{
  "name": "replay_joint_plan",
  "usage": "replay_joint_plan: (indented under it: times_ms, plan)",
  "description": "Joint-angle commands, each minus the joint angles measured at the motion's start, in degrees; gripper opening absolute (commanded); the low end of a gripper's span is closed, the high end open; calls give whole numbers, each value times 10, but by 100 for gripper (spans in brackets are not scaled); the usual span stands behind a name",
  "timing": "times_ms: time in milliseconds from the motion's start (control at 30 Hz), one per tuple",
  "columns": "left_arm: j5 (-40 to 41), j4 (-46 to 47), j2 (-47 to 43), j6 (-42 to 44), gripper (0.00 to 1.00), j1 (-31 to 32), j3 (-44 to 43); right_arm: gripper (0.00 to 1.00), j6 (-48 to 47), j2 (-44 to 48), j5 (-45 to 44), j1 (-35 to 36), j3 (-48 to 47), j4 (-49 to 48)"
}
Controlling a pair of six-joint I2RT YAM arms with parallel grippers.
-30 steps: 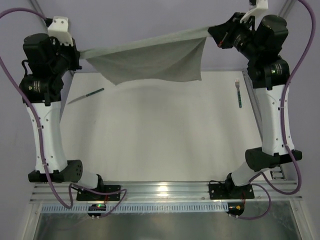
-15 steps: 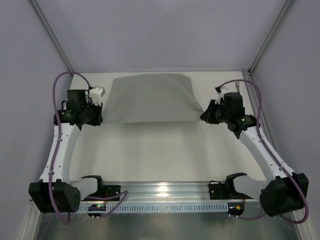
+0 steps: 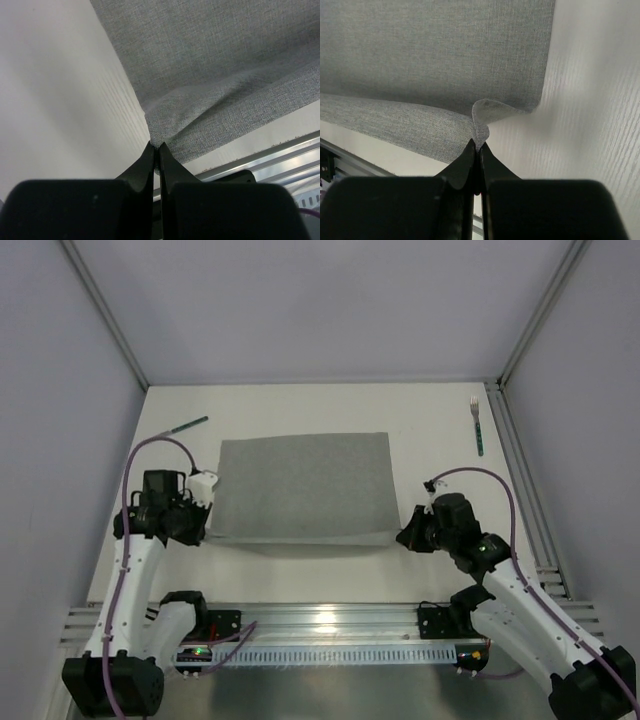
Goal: Fold the napkin into a case and place the utensils inside
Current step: Flatten out the crumpled napkin at the center of the board, then fold and flatten the napkin at the center of the board.
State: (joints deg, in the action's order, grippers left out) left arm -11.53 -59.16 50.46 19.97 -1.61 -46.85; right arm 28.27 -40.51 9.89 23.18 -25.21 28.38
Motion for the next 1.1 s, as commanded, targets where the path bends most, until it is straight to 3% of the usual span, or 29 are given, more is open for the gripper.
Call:
replay_joint_plan:
  times_ms: [0, 100, 200, 233, 467, 700, 867, 1067]
  plan:
    - [28, -3, 9, 25, 0, -9, -37, 3, 18, -10, -73, -1, -22, -19]
    - [29, 20, 59, -1, 0, -9, -63, 3, -2, -63, -88, -1, -69, -52]
    - [27, 72, 103, -36, 0, -9, -100, 3, -15, -175, -93, -2, -131, -107]
    - [31, 88, 143, -45, 0, -9, -112, 3, -24, -245, -92, -8, -155, -116]
    - [42, 182, 352, -92, 0, -9, -255, 3, -51, -503, -108, -66, -338, -131]
    - [54, 213, 510, -106, 0, -9, -364, 3, -45, -626, -82, -98, -454, -119]
    - [48, 234, 551, -112, 0, -9, -388, 3, -38, -659, -85, -106, -508, -102]
    - [36, 250, 563, -122, 0, -9, -395, 3, -29, -644, -101, -106, -500, -92]
